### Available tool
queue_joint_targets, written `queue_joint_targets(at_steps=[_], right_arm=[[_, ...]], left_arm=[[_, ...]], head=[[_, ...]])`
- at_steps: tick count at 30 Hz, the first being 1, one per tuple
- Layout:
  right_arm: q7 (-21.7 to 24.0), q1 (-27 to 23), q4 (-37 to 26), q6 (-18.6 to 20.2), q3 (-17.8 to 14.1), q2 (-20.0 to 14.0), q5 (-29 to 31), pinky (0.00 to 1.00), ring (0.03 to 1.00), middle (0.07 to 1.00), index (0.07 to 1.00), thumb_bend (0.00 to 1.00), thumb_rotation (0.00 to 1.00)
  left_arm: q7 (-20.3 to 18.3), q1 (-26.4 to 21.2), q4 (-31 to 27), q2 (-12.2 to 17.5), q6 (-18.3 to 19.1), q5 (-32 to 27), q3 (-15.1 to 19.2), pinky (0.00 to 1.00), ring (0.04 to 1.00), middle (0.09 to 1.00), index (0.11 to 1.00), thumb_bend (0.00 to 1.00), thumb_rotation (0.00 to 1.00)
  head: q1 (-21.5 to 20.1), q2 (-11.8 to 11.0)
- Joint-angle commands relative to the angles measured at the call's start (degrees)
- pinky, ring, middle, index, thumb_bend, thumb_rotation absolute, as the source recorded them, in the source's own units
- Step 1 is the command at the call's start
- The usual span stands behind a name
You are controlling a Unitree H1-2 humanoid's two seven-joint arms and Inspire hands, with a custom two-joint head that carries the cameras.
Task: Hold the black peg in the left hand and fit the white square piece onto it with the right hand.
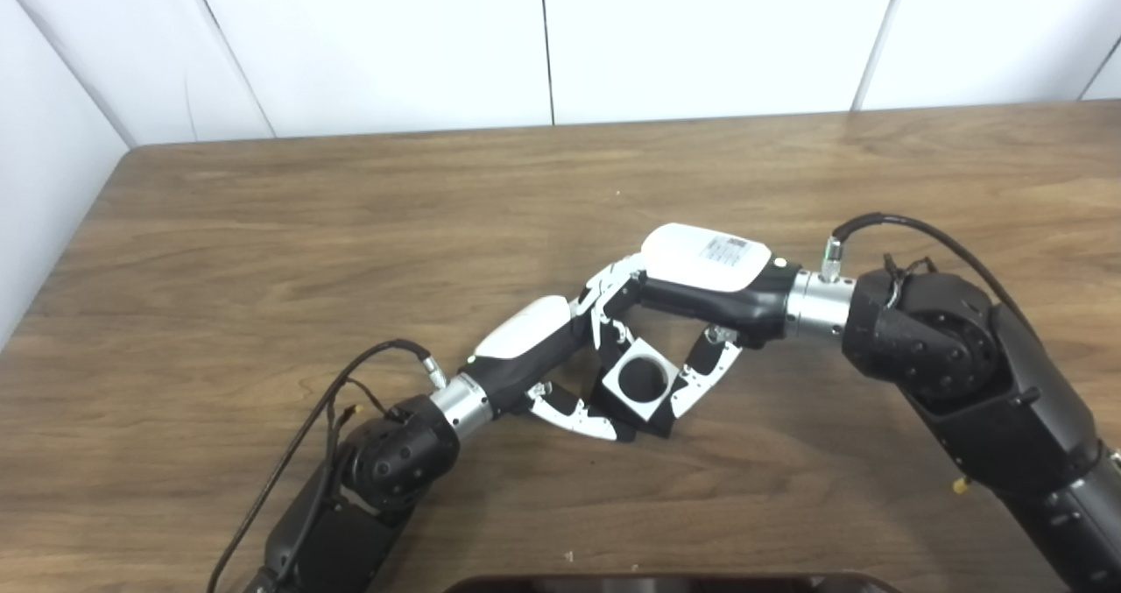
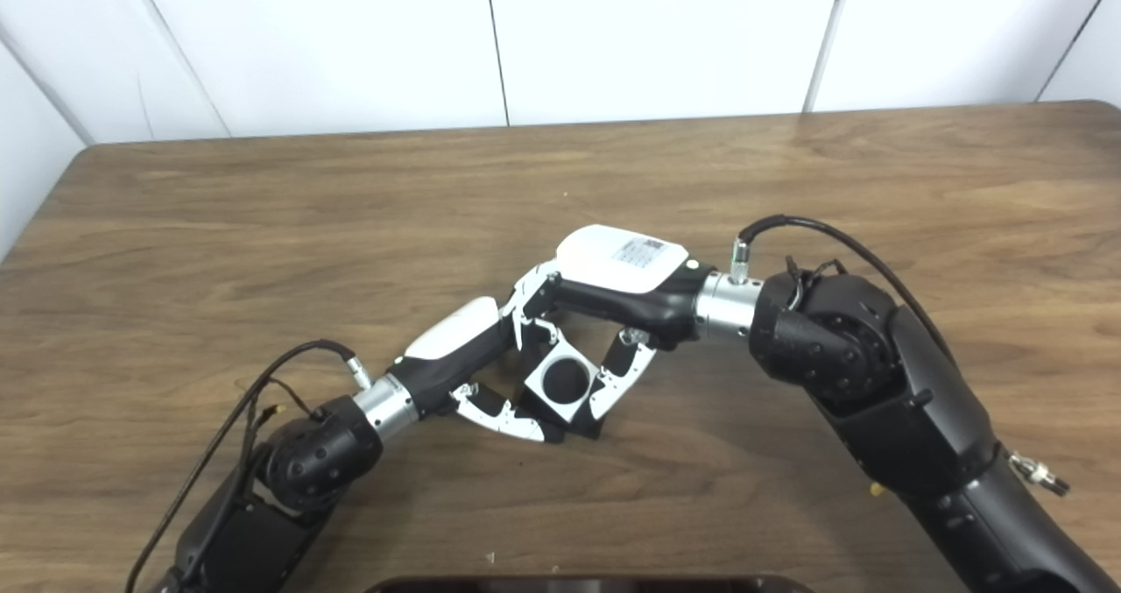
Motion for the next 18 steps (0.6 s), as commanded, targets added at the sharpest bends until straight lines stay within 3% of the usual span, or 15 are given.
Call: queue_joint_targets(at_steps=[1, 18], right_arm=[[1.2, -0.6, -0.3, 1.0, 0.4, -1.1, -1.6, 0.77, 0.827, 0.805, 0.493, 0.52, 0.14], [1.3, -0.6, 0.3, 1.5, 0.3, -1.7, -1.9, 0.78, 0.833, 0.832, 0.498, 0.52, 0.15]], left_arm=[[-1.6, 0.4, 0.1, 0.6, 1.0, 2.3, -1.2, 1.00, 1.000, 0.977, 0.489, 0.52, 0.08], [-1.6, 0.4, 0.0, 0.5, 0.9, 1.9, -1.1, 1.00, 1.000, 1.000, 0.488, 0.52, 0.08]], head=[[0.1, 0.0], [0.6, 0.6]])
